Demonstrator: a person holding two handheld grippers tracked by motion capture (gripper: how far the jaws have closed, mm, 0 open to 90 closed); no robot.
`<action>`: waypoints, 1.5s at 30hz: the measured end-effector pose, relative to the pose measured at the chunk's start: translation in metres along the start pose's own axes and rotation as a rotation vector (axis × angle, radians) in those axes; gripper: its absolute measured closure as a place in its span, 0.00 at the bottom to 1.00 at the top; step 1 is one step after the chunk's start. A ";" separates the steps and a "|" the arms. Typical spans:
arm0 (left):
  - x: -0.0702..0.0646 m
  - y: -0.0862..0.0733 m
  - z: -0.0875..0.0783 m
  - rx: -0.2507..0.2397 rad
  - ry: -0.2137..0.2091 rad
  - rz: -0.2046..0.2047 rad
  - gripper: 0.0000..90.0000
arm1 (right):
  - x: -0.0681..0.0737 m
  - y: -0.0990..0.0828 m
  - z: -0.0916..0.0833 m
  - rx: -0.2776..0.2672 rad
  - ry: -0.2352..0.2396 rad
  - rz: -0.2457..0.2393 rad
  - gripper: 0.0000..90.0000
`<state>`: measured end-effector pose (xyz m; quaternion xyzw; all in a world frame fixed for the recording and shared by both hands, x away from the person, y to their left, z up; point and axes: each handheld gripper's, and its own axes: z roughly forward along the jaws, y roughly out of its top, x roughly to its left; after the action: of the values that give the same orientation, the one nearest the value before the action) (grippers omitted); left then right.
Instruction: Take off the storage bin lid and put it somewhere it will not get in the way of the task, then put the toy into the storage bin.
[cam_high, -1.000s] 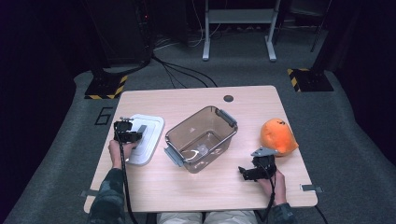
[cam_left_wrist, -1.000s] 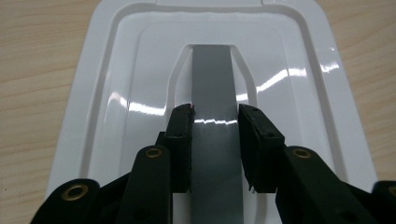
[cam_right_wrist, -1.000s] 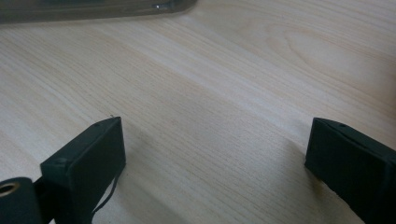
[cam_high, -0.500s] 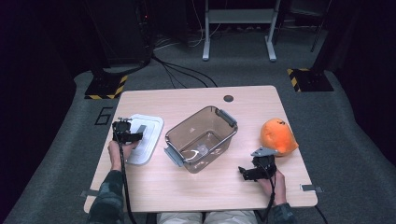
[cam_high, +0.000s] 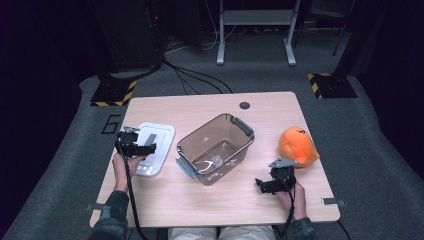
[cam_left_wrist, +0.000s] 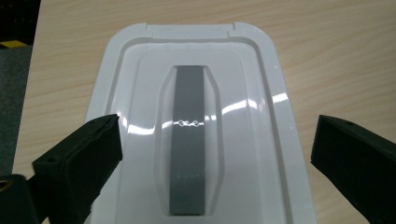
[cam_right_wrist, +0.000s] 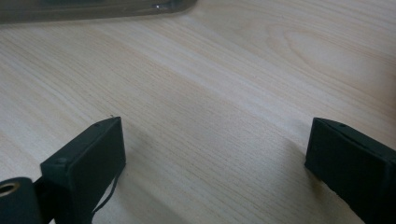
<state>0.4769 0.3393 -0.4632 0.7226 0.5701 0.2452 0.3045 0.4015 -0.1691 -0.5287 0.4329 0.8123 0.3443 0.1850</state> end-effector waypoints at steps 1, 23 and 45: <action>-0.003 -0.002 -0.002 -0.004 -0.009 0.006 0.01 | 0.000 0.000 0.000 0.000 0.000 0.000 0.04; -0.068 -0.073 -0.037 -0.073 -0.092 0.174 0.00 | 0.000 0.000 0.000 0.000 -0.002 0.002 0.04; -0.124 -0.101 -0.010 -0.034 -0.188 0.267 0.00 | 0.003 0.001 0.002 0.008 -0.034 0.036 0.00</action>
<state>0.3728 0.2368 -0.5301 0.8065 0.4337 0.2244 0.3333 0.4014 -0.1660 -0.5292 0.4538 0.8025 0.3371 0.1907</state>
